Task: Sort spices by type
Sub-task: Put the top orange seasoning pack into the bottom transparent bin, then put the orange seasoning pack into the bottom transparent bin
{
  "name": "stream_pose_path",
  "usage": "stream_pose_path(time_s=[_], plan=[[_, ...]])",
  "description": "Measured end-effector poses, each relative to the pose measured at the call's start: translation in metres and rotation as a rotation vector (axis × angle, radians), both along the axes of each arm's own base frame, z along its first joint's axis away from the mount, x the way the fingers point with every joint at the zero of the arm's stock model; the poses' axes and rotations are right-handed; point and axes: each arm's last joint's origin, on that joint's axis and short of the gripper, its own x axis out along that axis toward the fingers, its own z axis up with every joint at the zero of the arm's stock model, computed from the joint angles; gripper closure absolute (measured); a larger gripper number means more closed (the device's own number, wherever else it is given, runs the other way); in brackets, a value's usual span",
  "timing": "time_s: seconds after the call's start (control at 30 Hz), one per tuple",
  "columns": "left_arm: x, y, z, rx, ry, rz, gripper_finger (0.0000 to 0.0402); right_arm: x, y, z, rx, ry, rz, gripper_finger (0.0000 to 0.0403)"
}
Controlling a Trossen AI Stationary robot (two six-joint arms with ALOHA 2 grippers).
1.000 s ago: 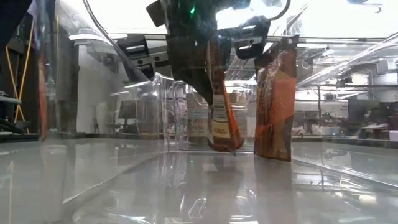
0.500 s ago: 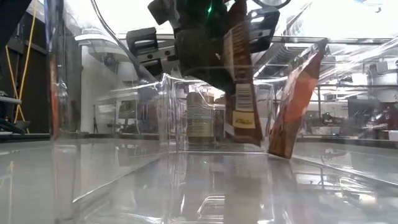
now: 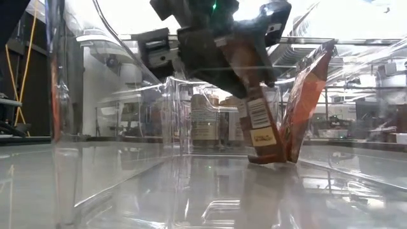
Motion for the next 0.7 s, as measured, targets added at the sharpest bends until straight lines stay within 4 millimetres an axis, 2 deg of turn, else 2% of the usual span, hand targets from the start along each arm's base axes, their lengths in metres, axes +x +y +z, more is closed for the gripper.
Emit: stream_pose_path(time_s=[0.17, 0.37, 0.7], plan=[[0.001, -0.002, 0.004, 0.046, -0.023, 0.026, 0.0252, 0.000, 0.000, 0.000, 0.000, 0.000, 0.000, 0.0212], [0.006, -0.010, 0.020, 0.030, -0.068, 0.037, 0.0252, 0.000, 0.000, 0.000, 0.000, 0.000, 0.000, 0.0212], [0.004, -0.008, 0.045, 0.072, -0.091, 0.110, 0.0252, 0.000, 0.000, 0.000, -0.001, 0.001, 0.002, 0.0212]])
